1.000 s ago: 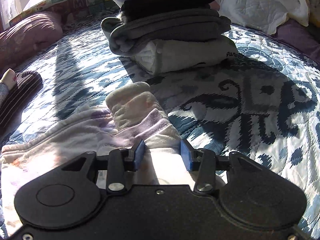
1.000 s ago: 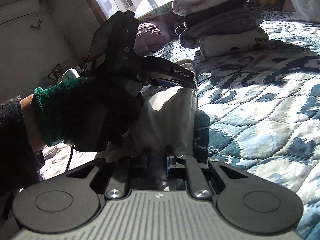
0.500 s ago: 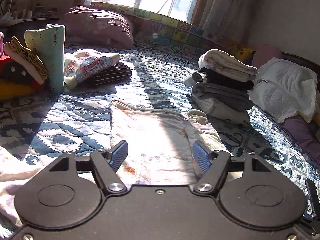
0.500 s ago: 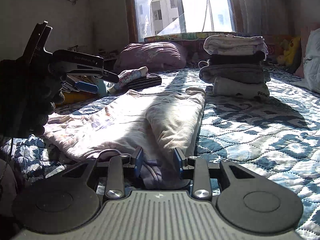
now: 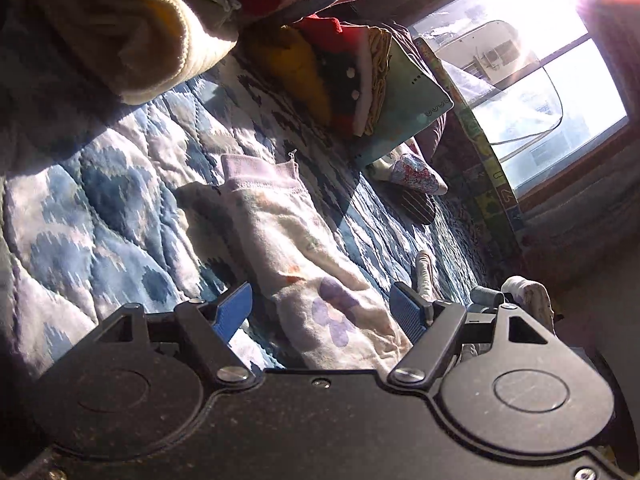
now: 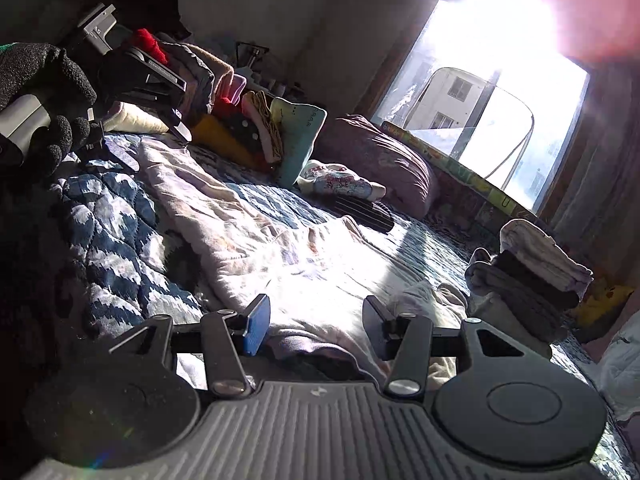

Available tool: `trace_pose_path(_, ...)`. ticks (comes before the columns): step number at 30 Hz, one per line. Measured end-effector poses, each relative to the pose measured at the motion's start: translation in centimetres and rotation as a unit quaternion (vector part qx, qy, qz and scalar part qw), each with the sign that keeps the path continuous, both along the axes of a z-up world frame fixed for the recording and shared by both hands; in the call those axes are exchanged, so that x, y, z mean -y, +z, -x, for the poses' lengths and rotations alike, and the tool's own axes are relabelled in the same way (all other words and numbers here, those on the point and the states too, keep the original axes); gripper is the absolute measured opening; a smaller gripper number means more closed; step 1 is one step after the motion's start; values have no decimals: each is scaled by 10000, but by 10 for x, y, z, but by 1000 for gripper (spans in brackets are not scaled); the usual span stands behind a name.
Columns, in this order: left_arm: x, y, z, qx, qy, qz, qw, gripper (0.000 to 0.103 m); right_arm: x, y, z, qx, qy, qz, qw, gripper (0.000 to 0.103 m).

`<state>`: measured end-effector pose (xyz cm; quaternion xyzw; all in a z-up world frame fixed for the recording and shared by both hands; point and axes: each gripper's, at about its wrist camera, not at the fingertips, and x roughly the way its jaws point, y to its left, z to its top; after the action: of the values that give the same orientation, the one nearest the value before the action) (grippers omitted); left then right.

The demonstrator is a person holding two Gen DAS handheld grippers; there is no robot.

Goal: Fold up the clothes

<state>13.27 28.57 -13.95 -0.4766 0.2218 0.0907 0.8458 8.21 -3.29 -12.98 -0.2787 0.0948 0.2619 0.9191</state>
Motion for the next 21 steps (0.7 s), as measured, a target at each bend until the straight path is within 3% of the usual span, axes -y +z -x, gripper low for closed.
trace_pose_path(4, -13, -3, 3, 39, 255, 63, 9996, 75, -40, -3, 5, -282, 324, -7, 9991, 53)
trace_pose_path(9, -24, -12, -14, 189, 337, -135, 9992, 68, -50, 4, -4, -1160, 257, -853, 9892, 54)
trace_pose_path(10, -24, -12, -19, 203, 310, -207, 9991, 61, -47, 5, -9, -1372, 188, -1054, 9847, 54)
trace_pose_path(11, -23, -13, -23, 201, 244, -248, 9992, 35, -42, 8, -14, -1568, 107, -1250, 9796, 55)
trace_pose_path(12, -21, -14, -29, 183, 156, -241, 9994, 21, -35, 10, -20, -1785, 17, -1500, 9724, 56)
trace_pose_path(13, -19, -15, -35, 177, 70, -240, 9995, 16, -28, 11, -26, -1971, -57, -1738, 9648, 59)
trace_pose_path(15, -3, -6, -41, 451, -158, -451, 9978, 12, -5, 16, -42, -2409, -262, -2480, 9380, 61)
trace_pose_path(17, 20, 10, -47, 710, -494, -845, 9927, 12, 20, 19, -57, -2765, -479, -3245, 9033, 65)
trace_pose_path(20, 70, 33, -62, 1167, -1173, -1523, 9744, 12, 62, 17, -77, -3143, -756, -4310, 8424, 68)
trace_pose_path(21, 89, 37, -65, 1221, -1410, -1756, 9666, 12, 73, 17, -82, -3186, -826, -4547, 8276, 68)
